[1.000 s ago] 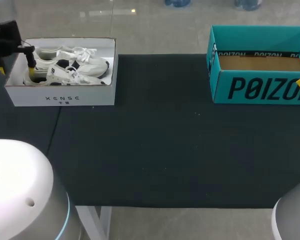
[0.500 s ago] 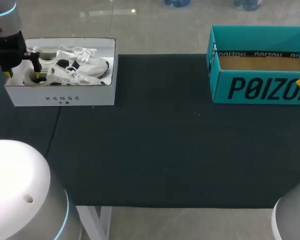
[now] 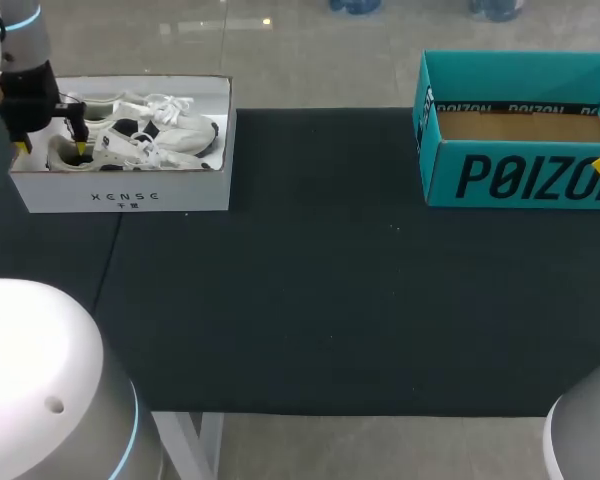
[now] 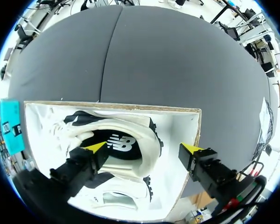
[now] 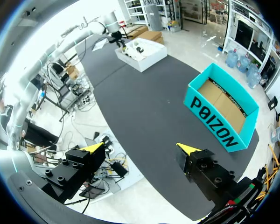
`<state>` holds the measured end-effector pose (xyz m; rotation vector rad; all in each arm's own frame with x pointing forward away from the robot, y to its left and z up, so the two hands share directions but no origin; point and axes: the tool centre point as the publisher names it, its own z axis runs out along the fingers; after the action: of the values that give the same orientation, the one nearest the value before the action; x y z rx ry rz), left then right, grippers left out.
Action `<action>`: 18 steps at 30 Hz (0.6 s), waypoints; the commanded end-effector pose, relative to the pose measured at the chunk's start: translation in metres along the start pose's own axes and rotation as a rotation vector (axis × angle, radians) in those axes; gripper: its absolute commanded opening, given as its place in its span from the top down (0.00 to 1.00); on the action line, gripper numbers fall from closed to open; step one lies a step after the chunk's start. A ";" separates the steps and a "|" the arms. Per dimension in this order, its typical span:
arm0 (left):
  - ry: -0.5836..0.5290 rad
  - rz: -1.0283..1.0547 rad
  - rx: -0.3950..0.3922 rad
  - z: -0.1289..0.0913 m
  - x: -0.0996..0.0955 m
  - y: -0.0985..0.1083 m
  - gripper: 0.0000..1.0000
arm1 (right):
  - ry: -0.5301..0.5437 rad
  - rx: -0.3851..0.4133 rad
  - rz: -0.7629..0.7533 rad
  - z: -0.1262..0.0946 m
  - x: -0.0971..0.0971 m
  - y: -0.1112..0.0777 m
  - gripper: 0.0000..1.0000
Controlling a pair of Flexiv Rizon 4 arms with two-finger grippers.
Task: Take the shoe out of the shoebox, open the shoe tongue, remove and reinsert the insole, then place the shoe into the shoebox
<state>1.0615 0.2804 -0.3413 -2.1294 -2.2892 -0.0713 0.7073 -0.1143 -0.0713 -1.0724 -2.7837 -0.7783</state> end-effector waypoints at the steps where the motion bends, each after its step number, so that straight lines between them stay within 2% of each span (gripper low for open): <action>1: 0.004 -0.004 0.020 0.008 0.000 0.012 0.00 | 0.003 0.006 0.001 0.000 -0.001 0.002 0.00; 6: 0.009 -0.007 0.030 0.014 0.001 0.016 0.00 | 0.003 0.006 0.001 0.000 -0.001 0.002 0.00; 7: 0.011 -0.008 0.029 0.016 0.001 0.017 0.07 | 0.003 0.006 0.001 0.000 -0.001 0.002 0.00; 8: 0.015 -0.011 0.029 0.017 0.001 0.018 0.31 | 0.003 0.006 0.001 0.000 -0.001 0.002 0.00; 9: 0.017 -0.011 0.029 0.018 0.002 0.018 0.47 | 0.003 0.006 0.001 0.000 -0.001 0.002 0.00; 11: 0.026 -0.011 0.032 0.020 0.002 0.019 0.62 | 0.003 0.006 0.001 0.000 -0.001 0.002 0.00; 14: 0.032 -0.008 0.039 0.024 0.001 0.020 0.58 | 0.003 0.006 0.001 0.000 -0.001 0.002 0.00; 18: 0.036 -0.003 0.043 0.027 0.000 0.020 0.61 | 0.003 0.006 0.001 0.000 -0.001 0.002 0.00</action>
<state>1.0774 0.2842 -0.3646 -2.0898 -2.2586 -0.0650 0.7073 -0.1143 -0.0713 -1.0725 -2.7837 -0.7783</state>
